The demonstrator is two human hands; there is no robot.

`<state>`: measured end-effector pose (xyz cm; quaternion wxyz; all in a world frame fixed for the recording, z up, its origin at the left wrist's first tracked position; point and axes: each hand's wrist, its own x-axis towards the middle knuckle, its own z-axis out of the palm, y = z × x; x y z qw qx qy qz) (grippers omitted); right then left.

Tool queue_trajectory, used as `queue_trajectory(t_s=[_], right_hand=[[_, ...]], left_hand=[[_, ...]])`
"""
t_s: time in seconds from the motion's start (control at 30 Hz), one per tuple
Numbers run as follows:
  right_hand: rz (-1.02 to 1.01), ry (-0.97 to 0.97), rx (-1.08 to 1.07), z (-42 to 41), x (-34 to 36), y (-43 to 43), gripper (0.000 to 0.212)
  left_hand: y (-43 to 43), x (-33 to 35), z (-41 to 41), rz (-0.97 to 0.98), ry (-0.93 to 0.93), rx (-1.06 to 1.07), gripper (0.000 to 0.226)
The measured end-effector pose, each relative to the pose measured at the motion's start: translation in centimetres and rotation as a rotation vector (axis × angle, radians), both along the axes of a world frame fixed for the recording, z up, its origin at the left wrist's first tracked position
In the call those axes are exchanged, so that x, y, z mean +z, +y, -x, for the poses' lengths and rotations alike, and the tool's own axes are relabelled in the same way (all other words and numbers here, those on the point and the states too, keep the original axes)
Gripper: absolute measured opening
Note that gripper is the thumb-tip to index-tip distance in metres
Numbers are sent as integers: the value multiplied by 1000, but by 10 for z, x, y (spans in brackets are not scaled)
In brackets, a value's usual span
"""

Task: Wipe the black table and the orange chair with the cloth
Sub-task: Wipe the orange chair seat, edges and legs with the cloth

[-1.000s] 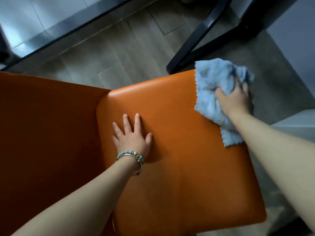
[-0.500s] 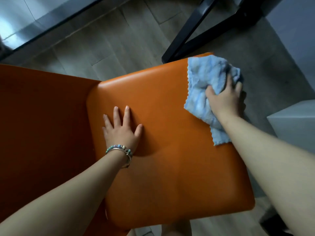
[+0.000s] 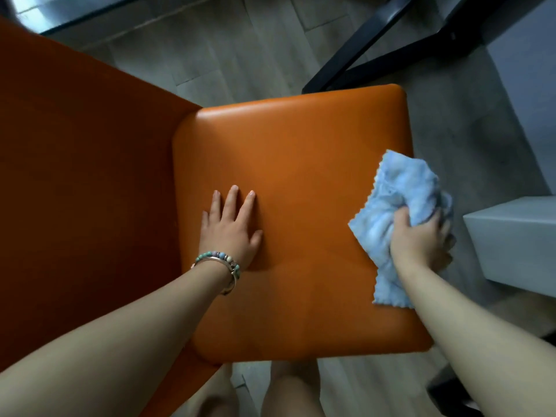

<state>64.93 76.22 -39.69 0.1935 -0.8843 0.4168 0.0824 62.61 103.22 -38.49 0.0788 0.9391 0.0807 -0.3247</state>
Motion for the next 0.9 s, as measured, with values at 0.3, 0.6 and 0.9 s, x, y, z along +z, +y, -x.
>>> queue_trajectory(t_s=[0.3, 0.6, 0.9], right_hand=[[255, 19, 649, 110, -7, 71, 73], [218, 167, 995, 115, 5, 83, 73], [115, 200, 830, 149, 14, 102, 77]], left_hand=[[32, 14, 51, 50, 160, -209, 87], [60, 30, 97, -5, 379, -277, 80], [54, 30, 99, 36, 370, -168, 80]])
